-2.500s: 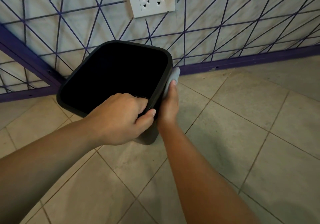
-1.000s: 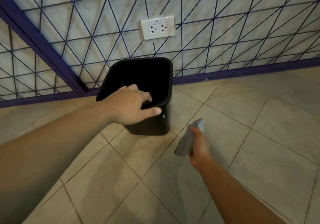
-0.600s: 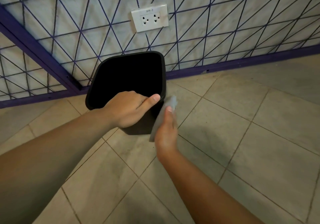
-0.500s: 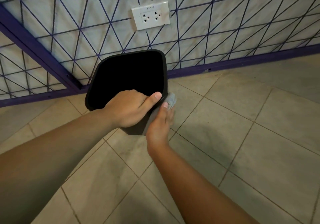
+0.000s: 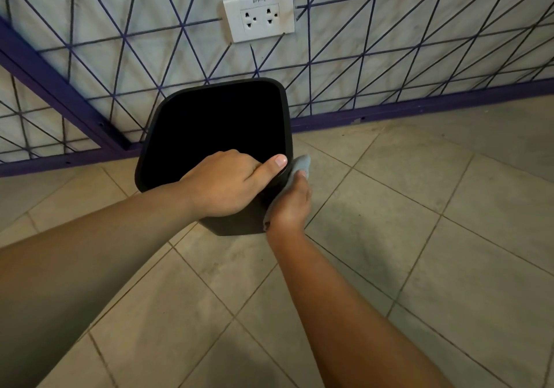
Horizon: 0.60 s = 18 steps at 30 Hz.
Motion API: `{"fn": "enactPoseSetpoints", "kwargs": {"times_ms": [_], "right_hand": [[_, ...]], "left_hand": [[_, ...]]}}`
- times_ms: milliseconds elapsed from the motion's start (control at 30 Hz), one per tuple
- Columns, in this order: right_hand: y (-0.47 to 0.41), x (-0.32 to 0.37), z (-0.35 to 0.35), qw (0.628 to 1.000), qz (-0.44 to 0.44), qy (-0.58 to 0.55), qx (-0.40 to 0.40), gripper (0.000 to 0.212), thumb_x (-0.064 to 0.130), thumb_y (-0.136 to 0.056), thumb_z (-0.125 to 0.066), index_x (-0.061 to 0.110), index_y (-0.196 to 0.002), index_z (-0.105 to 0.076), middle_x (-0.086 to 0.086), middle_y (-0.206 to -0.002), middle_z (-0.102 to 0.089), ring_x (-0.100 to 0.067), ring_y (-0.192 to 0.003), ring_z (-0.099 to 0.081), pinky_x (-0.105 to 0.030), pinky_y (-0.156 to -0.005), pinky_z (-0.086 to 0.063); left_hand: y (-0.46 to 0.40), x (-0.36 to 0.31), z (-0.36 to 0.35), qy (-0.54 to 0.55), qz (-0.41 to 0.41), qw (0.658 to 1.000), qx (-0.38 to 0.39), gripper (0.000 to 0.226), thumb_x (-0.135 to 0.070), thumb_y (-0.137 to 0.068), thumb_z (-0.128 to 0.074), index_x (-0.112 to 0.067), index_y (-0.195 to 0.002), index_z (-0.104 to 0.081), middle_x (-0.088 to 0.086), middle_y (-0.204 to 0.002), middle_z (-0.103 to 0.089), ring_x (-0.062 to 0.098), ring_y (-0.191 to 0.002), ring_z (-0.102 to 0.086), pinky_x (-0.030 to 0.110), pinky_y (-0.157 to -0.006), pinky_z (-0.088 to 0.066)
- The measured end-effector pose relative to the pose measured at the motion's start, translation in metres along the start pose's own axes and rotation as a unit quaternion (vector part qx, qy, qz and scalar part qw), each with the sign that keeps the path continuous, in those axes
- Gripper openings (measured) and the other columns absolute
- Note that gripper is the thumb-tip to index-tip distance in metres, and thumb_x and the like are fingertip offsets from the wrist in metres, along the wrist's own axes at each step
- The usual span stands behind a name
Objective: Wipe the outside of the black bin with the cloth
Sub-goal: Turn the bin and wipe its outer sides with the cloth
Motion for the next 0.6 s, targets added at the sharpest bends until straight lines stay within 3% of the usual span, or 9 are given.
{"fn": "enactPoseSetpoints", "kwargs": {"times_ms": [100,167,300,400,500,600], "right_hand": [[0.018,0.001,-0.004,0.997,0.066,0.026,0.012,0.077,0.065,-0.093,-0.034,0.018,-0.151,-0.050,-0.007,-0.146,-0.053,-0.025,-0.139,-0.049,-0.046,-0.115,-0.041],[0.019,-0.001,-0.006,0.998,0.057,0.021,0.002,0.072,0.062,-0.097,-0.032,0.016,-0.150,-0.050,-0.009,-0.147,-0.050,-0.029,-0.142,-0.045,-0.052,-0.121,-0.037],[0.001,-0.001,-0.005,1.000,0.012,-0.017,-0.011,0.055,0.050,-0.110,-0.035,0.016,-0.150,-0.050,-0.014,-0.149,-0.050,-0.036,-0.144,-0.045,-0.058,-0.123,-0.036],[0.028,-0.003,-0.010,0.998,0.056,0.002,-0.005,0.072,0.068,-0.093,-0.033,0.020,-0.144,-0.052,-0.004,-0.139,-0.052,-0.028,-0.140,-0.048,-0.057,-0.121,-0.038],[0.014,-0.004,-0.011,0.998,0.047,-0.007,-0.034,0.053,0.062,-0.103,-0.031,0.023,-0.130,-0.056,-0.003,-0.138,-0.053,-0.033,-0.143,-0.046,-0.057,-0.121,-0.037],[0.005,-0.001,-0.011,0.999,0.045,-0.013,-0.022,0.067,0.062,-0.101,-0.032,0.015,-0.143,-0.056,-0.014,-0.149,-0.054,-0.036,-0.146,-0.045,-0.060,-0.123,-0.034]], "left_hand": [[0.001,0.000,0.000,0.010,0.000,1.000,0.001,0.067,-0.058,-0.099,-0.026,-0.024,-0.045,-0.046,-0.004,-0.046,-0.049,0.007,-0.050,-0.052,0.028,-0.055,-0.034],[0.000,-0.001,0.001,0.008,-0.004,1.000,-0.002,0.068,-0.058,-0.099,-0.026,-0.022,-0.046,-0.046,-0.003,-0.046,-0.049,0.009,-0.050,-0.052,0.030,-0.055,-0.034],[-0.003,-0.003,0.001,0.008,0.009,1.000,-0.004,0.069,-0.056,-0.100,-0.026,-0.019,-0.045,-0.046,-0.002,-0.044,-0.046,0.010,-0.045,-0.049,0.029,-0.053,-0.033],[-0.004,-0.002,0.001,0.005,0.019,1.000,0.005,0.074,-0.061,-0.098,-0.021,-0.017,-0.048,-0.053,0.001,-0.049,-0.055,0.013,-0.052,-0.057,0.032,-0.057,-0.043],[-0.007,-0.004,0.001,0.006,0.031,0.999,-0.006,0.074,-0.061,-0.099,-0.021,-0.016,-0.049,-0.051,0.002,-0.051,-0.055,0.016,-0.055,-0.057,0.033,-0.058,-0.039],[-0.010,-0.007,0.001,0.004,0.034,0.999,-0.014,0.072,-0.059,-0.100,-0.022,-0.017,-0.051,-0.053,0.001,-0.053,-0.057,0.014,-0.056,-0.058,0.032,-0.058,-0.039]]}}
Point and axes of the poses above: each hand's wrist, its own y-axis away from the middle knuckle, its own z-axis out of the back of the hand, x = y × z, the point moved 2 cm from there along -y, towards the middle knuckle
